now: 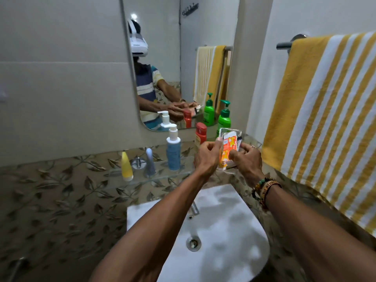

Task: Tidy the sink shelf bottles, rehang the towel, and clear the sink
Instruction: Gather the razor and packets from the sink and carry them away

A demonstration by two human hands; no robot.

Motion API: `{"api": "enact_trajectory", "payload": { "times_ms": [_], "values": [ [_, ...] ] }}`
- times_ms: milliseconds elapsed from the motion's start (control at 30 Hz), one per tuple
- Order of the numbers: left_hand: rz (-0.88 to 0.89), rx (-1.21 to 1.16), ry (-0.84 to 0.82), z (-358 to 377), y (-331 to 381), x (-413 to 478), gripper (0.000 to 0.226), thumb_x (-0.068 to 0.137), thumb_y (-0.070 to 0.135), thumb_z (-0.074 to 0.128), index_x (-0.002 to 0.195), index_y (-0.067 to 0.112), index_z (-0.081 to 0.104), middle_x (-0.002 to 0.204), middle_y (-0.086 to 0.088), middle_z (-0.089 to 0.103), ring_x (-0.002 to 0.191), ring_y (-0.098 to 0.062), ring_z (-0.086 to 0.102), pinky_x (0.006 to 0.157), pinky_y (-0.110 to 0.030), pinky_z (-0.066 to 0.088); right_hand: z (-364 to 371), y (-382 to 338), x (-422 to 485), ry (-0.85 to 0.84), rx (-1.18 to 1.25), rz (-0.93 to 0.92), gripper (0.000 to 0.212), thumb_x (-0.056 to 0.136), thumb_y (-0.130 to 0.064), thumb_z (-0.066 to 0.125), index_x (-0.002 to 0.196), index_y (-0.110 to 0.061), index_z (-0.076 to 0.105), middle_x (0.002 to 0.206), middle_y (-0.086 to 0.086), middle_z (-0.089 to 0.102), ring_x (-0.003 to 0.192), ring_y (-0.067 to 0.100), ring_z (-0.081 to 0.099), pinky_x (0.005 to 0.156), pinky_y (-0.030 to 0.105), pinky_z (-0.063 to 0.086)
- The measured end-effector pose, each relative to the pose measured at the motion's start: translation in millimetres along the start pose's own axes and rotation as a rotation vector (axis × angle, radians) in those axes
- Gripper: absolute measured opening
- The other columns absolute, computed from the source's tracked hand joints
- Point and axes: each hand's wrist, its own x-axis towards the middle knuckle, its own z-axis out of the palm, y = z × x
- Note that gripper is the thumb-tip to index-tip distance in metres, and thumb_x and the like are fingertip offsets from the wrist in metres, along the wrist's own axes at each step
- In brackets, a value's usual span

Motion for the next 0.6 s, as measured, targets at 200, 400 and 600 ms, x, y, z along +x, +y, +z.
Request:
{"api": "enact_trajectory", "payload": {
  "times_ms": [200,400,600],
  "values": [
    [0.034,0.032,0.172,-58,20,0,0.023,0.094,0.038,0.062,0.082,0.021,0.070,0.086,-0.008,0.074,0.075,-0.018,0.062,0.071,-0.041,0.056,33,-36,1,-0.153,0.036,-0.122,0.043,0.072,-0.016,0.074,0.115,-0.013,0.069,0.076,0.006,0.073,0.058,0.014,0.058,0.051,0.029,0.053],
    [0.039,0.048,0.291,-94,35,-8,0.023,0.092,0.036,0.065,0.072,0.026,0.068,0.085,-0.003,0.074,0.080,-0.025,0.069,0.077,-0.045,0.059,62,-60,7,-0.298,0.062,-0.209,0.040,0.070,-0.019,0.079,0.110,-0.015,0.074,0.078,0.006,0.074,0.065,0.017,0.065,0.062,0.037,0.059],
    [-0.018,0.030,0.411,-114,43,-28,0.018,0.093,0.035,0.065,0.079,0.025,0.068,0.086,-0.005,0.075,0.075,-0.019,0.069,0.070,-0.037,0.059,86,-66,-4,-0.431,0.122,-0.247,0.044,0.068,-0.023,0.080,0.111,-0.016,0.073,0.063,-0.007,0.068,0.049,-0.001,0.058,0.045,0.021,0.048]
  ]
}}
